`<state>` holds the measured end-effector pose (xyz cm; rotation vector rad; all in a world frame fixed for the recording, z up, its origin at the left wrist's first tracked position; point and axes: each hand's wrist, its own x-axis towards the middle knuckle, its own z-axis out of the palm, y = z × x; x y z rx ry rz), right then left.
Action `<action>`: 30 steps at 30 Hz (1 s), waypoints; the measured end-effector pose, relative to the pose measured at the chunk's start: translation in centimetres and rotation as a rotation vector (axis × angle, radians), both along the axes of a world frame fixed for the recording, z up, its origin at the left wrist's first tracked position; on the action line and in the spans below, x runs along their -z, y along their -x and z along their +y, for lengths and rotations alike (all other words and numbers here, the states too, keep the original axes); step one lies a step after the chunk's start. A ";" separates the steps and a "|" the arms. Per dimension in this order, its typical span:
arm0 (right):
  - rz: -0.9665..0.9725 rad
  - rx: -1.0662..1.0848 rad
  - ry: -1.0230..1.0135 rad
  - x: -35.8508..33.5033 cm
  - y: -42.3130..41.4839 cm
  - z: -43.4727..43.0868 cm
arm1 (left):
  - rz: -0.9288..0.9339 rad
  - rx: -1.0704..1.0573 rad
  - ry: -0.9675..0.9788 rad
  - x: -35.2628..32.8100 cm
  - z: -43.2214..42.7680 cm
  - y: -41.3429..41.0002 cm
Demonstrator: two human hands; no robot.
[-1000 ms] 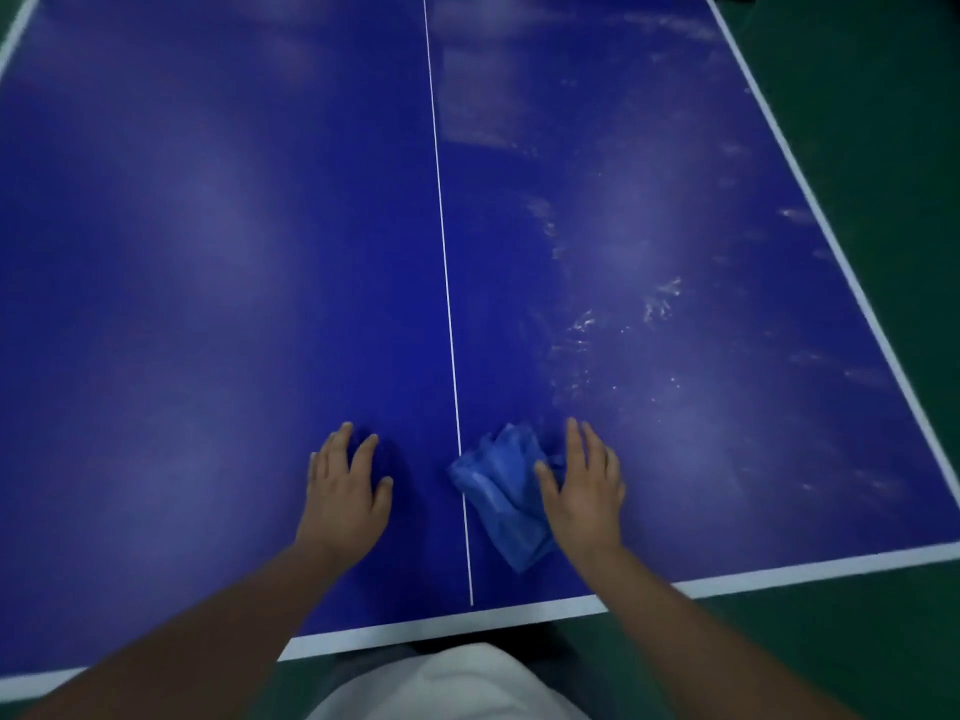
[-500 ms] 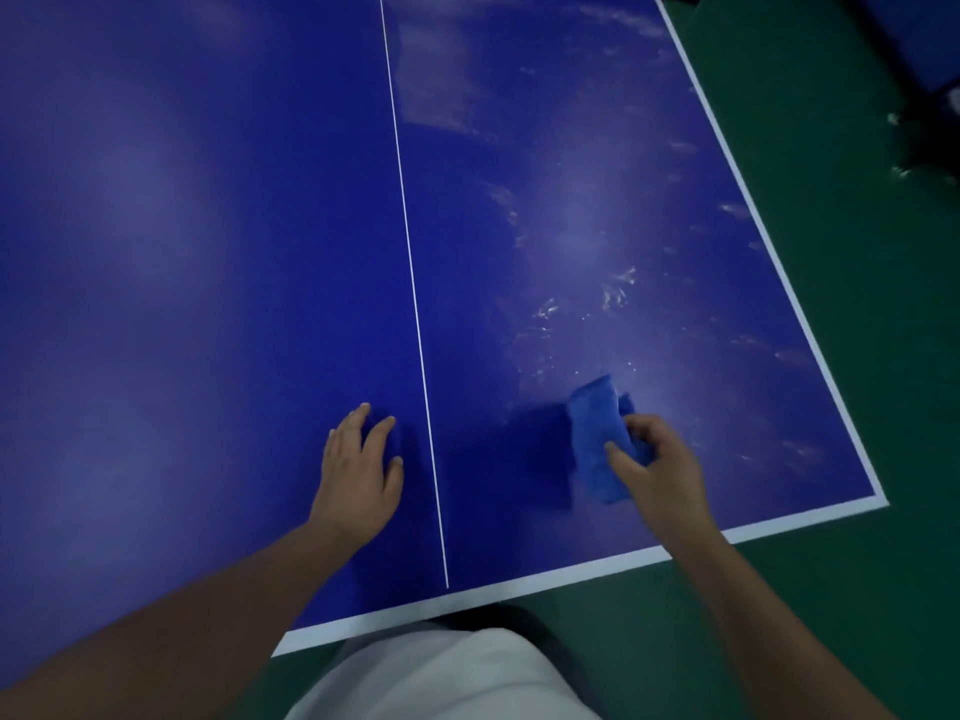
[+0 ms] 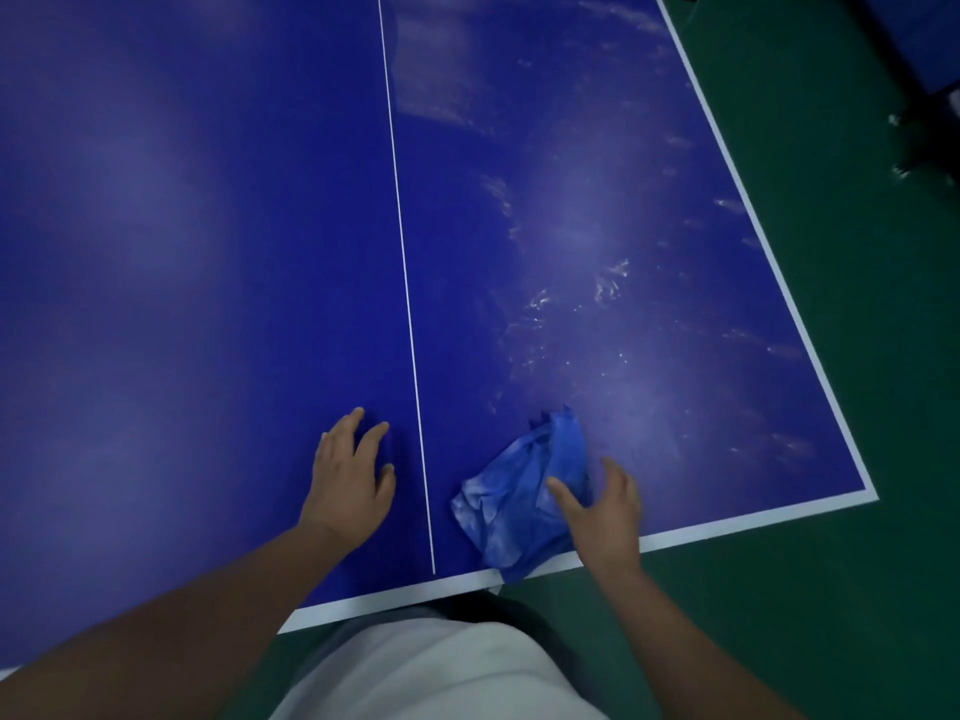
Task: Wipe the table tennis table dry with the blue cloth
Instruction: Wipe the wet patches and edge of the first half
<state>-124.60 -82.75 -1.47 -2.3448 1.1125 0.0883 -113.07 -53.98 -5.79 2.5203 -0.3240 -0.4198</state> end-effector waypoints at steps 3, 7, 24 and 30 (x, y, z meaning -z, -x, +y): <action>0.089 -0.253 0.074 1.3 -2.0 -0.4 | -0.003 -0.003 -0.021 -0.1 0.0 0.6; -0.040 -0.198 0.037 1.3 -3.2 -0.6 | -0.019 0.009 -0.008 -0.4 -0.7 0.8; 0.018 -0.824 0.384 7.4 1.2 5.1 | -0.086 0.091 -0.083 0.4 0.9 2.7; -0.145 -1.041 0.388 7.6 -2.2 13.4 | -0.125 0.036 -0.126 1.1 2.6 2.6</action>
